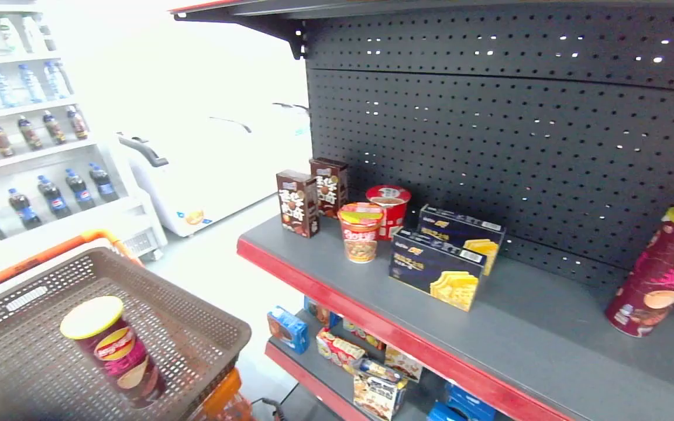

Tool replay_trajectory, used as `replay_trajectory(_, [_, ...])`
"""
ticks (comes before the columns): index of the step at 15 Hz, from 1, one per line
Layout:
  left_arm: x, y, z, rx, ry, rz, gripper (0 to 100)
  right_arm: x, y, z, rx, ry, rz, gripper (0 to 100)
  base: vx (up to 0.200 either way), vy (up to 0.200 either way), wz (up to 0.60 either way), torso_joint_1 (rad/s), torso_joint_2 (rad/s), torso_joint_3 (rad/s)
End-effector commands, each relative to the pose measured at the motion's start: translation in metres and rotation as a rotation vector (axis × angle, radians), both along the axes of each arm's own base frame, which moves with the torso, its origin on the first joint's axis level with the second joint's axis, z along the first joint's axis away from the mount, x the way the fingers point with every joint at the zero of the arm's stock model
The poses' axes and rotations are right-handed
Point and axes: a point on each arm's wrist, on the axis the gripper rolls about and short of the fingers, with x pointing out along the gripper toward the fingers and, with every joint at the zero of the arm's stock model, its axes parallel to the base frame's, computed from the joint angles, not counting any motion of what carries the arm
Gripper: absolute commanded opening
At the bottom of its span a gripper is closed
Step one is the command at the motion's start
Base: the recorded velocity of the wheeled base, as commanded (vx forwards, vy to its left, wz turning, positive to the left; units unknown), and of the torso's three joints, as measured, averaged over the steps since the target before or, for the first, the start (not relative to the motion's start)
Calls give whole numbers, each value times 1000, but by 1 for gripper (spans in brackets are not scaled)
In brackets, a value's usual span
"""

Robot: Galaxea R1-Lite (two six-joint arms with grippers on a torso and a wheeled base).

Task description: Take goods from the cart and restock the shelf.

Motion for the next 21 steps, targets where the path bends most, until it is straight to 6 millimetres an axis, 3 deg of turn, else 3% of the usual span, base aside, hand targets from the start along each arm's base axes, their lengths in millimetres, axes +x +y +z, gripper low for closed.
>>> replay_trajectory(1, [0,0,0,0,-1,0,100,0,0,0,0,1,0,100,0,0,600,2,-2,2])
replay_trajectory(4, [0,0,0,2,-1,-2,100,0,0,0,3,0,2,100,0,0,600,1,2,2])
replay_trajectory(9, [0,-1,0,35,-2,-57,100,0,0,0,1,1,2,100,0,0,0,0,0,0])
replay_trajectory(10, [-1,-1,4,51,-15,-66,100,0,0,0,1,1,2,100,0,0,0,0,0,0])
replay_trajectory(11, [-4,-2,32,130,-51,-114,100,0,0,0,1,1,2,100,0,0,0,0,0,0])
replay_trajectory(12, [5,-3,57,144,60,-123,100,0,0,0,1,0,2,100,0,0,0,0,0,0])
replay_trajectory(14, [14,-2,79,145,126,-99,100,0,0,0,1,0,2,100,0,0,0,0,0,0])
replay_trajectory(18, [62,-2,71,42,444,-91,100,0,0,0,1,0,2,100,0,0,0,0,0,0])
replay_trajectory(21, [92,-2,62,-3,548,-88,100,0,0,0,1,0,2,100,0,0,0,0,0,0])
